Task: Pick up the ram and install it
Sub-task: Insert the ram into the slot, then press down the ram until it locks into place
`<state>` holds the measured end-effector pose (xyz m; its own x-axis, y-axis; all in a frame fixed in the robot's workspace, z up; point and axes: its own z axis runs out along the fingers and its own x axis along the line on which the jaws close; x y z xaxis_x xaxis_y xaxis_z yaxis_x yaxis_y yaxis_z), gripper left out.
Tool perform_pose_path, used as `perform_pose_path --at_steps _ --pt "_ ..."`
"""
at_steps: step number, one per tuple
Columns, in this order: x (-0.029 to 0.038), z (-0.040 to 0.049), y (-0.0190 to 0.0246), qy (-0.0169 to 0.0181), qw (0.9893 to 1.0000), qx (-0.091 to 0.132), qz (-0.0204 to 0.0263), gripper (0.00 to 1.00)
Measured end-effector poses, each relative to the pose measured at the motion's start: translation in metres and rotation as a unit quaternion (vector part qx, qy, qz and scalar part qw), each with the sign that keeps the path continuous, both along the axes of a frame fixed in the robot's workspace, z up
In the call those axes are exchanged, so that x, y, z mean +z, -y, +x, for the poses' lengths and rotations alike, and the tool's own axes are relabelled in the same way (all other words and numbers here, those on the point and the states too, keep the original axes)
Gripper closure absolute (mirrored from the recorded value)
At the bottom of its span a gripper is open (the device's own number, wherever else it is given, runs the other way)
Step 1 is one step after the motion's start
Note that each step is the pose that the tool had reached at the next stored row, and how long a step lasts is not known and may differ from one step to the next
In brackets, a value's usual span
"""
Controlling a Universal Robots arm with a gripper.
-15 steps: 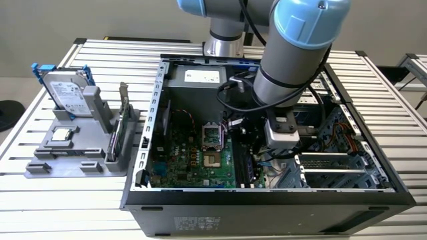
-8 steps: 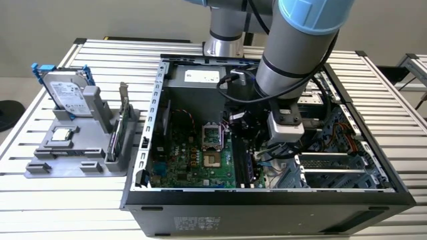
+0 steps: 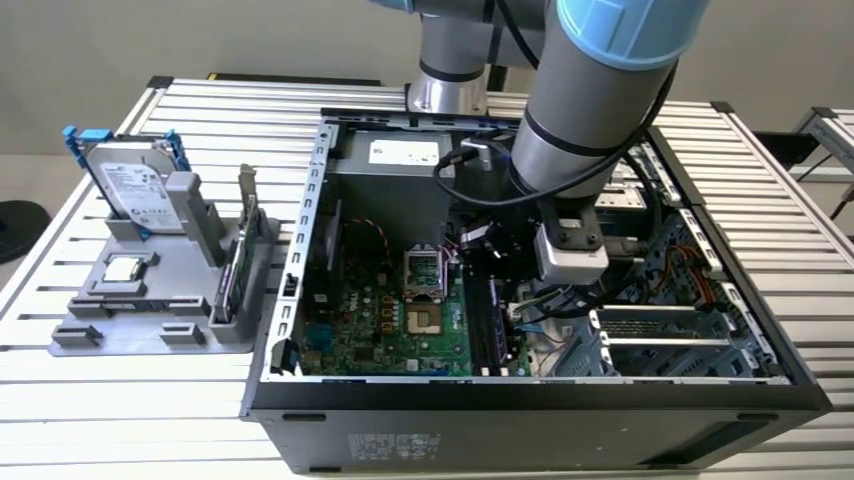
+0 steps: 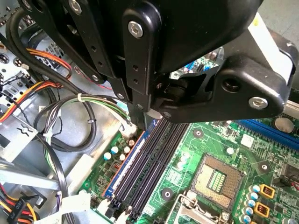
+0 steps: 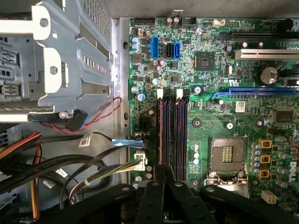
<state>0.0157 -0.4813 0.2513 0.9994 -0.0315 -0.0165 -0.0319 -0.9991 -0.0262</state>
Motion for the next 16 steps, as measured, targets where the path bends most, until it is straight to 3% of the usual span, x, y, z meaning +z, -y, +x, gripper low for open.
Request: perform_pose_path --at_steps 16 --pt "0.0000 0.0000 0.0000 0.0000 1.0000 0.000 0.0017 1.00"
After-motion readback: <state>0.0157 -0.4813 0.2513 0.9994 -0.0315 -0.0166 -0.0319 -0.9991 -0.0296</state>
